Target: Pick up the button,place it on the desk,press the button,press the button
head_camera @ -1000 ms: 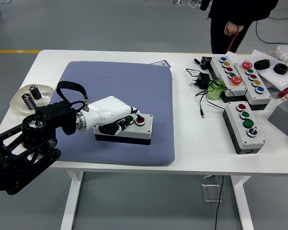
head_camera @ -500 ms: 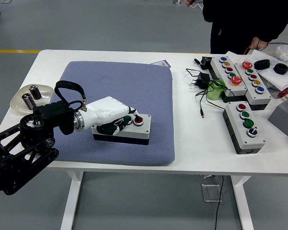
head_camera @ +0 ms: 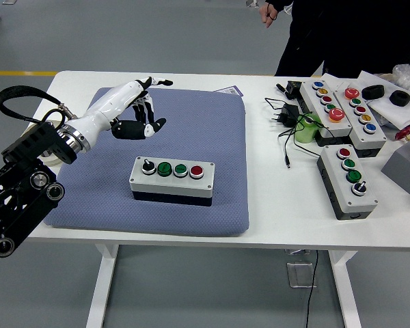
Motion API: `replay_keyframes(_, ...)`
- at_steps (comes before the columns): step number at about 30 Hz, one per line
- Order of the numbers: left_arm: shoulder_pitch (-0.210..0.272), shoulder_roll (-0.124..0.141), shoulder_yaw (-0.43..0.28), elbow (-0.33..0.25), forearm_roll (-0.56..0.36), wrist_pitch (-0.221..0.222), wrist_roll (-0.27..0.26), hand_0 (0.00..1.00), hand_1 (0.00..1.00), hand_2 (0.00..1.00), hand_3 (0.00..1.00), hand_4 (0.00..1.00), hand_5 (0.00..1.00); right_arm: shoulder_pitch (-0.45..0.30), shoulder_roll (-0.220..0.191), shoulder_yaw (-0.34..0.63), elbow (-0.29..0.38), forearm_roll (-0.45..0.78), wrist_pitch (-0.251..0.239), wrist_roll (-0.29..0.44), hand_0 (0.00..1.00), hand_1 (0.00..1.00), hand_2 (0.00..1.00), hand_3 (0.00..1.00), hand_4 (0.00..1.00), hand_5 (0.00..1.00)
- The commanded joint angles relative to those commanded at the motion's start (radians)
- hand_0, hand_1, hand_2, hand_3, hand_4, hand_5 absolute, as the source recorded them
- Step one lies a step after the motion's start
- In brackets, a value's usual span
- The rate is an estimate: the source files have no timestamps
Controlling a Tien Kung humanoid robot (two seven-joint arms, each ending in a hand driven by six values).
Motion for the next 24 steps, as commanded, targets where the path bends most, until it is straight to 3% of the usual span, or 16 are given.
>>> replay_keyframes(4, 0.026, -0.014, -0.037, 0.039, -0.176, 0.041, 0.012, 0.735, 0.827, 0.933, 0.998, 0.827, 0.872, -0.001, 0.001, 0.001, 0.000, 0.000, 0.000, 0.000, 0.752, 0.705, 0.717, 0.586, 0.183, 0.140)
replay_keyframes(5, 0.033, -0.018, -0.049, 0.048, -0.214, 0.048, 0.011, 0.832, 0.879, 0.975, 0.998, 0.811, 0.952, -0.002, 0.002, 0.001, 0.000, 0.000, 0.000, -0.001, 0.752, 0.705, 0.717, 0.586, 0.183, 0.140)
replay_keyframes(10, 0.067, -0.037, -0.121, 0.077, -0.427, 0.067, 0.005, 0.832, 0.879, 0.975, 0.998, 0.811, 0.952, -0.003, 0.003, 0.005, 0.000, -0.006, 0.000, -0.002, 0.752, 0.705, 0.717, 0.586, 0.183, 0.140)
replay_keyframes(11, 0.076, -0.042, -0.139, 0.084, -0.466, 0.068, 0.001, 0.838, 0.872, 0.924, 0.960, 0.795, 0.980, -0.004, 0.003, 0.004, 0.000, -0.004, 0.000, -0.002, 0.752, 0.706, 0.717, 0.586, 0.183, 0.140)
replay_keyframes(16, 0.093, -0.055, -0.192, 0.109, -0.671, 0.044, -0.007, 0.838, 0.872, 0.924, 0.960, 0.795, 0.980, -0.004, 0.003, 0.002, 0.000, 0.001, 0.000, -0.001, 0.752, 0.706, 0.717, 0.586, 0.183, 0.140)
replay_keyframes(17, 0.094, -0.056, -0.198, 0.113, -0.705, 0.039, -0.008, 0.844, 0.873, 0.911, 0.913, 0.790, 0.996, -0.004, 0.003, 0.003, 0.000, 0.000, 0.000, -0.001, 0.752, 0.706, 0.717, 0.586, 0.183, 0.140)
replay_keyframes(24, 0.100, -0.060, -0.219, 0.124, -0.736, 0.023, -0.005, 0.847, 0.874, 0.913, 0.909, 0.785, 0.998, -0.003, 0.003, 0.006, 0.000, -0.003, 0.000, 0.000, 0.752, 0.706, 0.717, 0.586, 0.183, 0.140)
